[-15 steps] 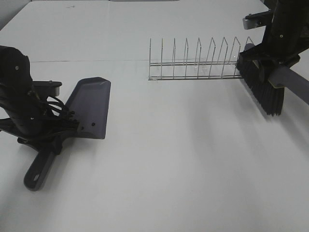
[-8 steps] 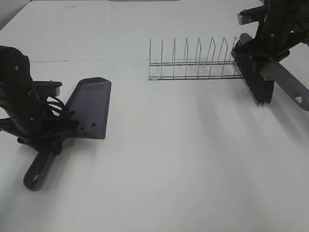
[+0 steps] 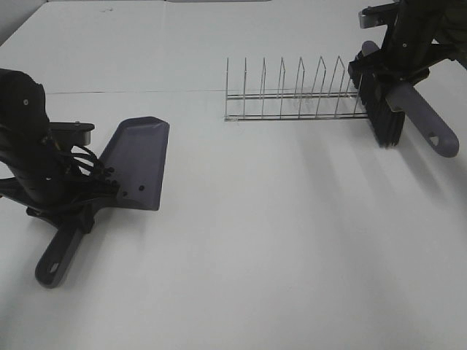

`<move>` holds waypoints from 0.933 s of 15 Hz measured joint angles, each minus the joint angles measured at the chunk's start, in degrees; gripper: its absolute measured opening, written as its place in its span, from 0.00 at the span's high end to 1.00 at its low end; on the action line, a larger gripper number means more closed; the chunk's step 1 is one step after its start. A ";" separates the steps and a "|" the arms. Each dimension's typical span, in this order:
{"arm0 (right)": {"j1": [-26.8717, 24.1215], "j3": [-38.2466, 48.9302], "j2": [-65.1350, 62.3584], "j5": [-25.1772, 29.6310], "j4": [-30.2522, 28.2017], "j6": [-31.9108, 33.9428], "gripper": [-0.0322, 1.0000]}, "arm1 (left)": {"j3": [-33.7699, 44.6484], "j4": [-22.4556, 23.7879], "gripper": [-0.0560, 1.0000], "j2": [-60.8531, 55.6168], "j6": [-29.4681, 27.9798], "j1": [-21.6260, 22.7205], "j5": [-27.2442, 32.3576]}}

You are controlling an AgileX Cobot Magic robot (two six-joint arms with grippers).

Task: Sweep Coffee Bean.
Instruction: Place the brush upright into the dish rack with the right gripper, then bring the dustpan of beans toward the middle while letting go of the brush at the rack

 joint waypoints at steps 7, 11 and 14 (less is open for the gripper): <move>-0.74 -0.17 0.00 1.95 0.52 -0.29 0.36 | 0.00 0.00 0.70 -0.11 0.06 0.00 0.06; -0.74 -0.29 -2.64 5.10 2.69 -0.06 0.36 | 0.63 -1.83 0.70 -2.06 0.11 0.00 0.63; -0.74 -0.29 -6.36 5.21 6.53 -0.06 0.36 | 0.74 -4.81 0.70 -2.81 1.26 -0.69 1.26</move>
